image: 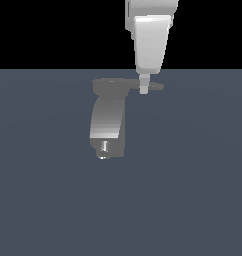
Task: Turn on the faucet by rotating a designated handle.
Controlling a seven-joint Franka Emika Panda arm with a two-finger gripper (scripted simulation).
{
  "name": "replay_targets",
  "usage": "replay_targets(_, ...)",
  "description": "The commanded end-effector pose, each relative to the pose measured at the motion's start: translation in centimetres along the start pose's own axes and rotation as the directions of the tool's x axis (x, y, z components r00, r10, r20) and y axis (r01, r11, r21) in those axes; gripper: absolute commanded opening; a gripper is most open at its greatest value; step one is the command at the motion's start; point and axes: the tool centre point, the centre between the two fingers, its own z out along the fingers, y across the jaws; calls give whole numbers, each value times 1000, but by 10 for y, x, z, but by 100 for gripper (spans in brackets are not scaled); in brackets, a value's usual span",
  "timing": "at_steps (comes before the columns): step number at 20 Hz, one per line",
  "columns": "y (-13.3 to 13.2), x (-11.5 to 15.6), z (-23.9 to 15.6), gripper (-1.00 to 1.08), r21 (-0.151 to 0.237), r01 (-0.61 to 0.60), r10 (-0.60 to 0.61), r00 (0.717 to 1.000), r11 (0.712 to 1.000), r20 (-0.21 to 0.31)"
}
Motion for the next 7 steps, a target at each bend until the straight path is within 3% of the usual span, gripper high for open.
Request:
replay_targets(1, -8, 18, 0, -100, 2, -19, 19, 1000, 1000, 0)
replay_targets(7, -22, 35, 0, -100, 1, -23, 23, 1000, 1000, 1)
